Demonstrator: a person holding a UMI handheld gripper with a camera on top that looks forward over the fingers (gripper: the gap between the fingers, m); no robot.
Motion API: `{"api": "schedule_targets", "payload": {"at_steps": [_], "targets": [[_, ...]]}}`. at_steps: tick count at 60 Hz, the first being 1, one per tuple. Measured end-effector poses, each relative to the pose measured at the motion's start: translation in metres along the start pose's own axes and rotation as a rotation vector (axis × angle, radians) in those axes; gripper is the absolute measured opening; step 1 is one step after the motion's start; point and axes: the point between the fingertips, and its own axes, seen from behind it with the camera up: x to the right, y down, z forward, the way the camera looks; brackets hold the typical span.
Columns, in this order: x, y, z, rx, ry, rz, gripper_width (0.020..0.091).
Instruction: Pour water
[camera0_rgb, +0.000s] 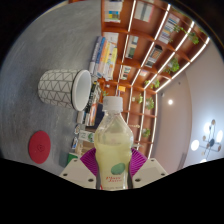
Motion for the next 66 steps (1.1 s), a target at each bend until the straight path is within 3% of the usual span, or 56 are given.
{"api": "schedule_targets", "payload": {"at_steps": [8, 17, 31, 45, 54, 55, 60, 61, 66], "targets": [[0.012, -0.019, 0.009, 0.030, 0.063, -0.278, 0.0358], [0.007, -0.023, 0.018, 0.014, 0.045, -0.429, 0.0355], [0.014, -0.018, 0.015, 0.003, 0.049, -0.286, 0.0368], [0.006, 0.008, -0.003, -0.054, -0.056, 0.526, 0.0377], [-0.001, 0.013, -0.011, -0.019, -0.140, 1.102, 0.0375], [-0.008, -0.002, -0.007, -0.027, -0.146, 1.158, 0.0376], [-0.019, 0.015, -0.010, -0.015, -0.211, 1.418, 0.0376], [-0.021, -0.004, -0.008, -0.019, -0.216, 1.463, 0.0376], [-0.032, 0.011, -0.008, 0.005, -0.257, 1.660, 0.0374]]}}
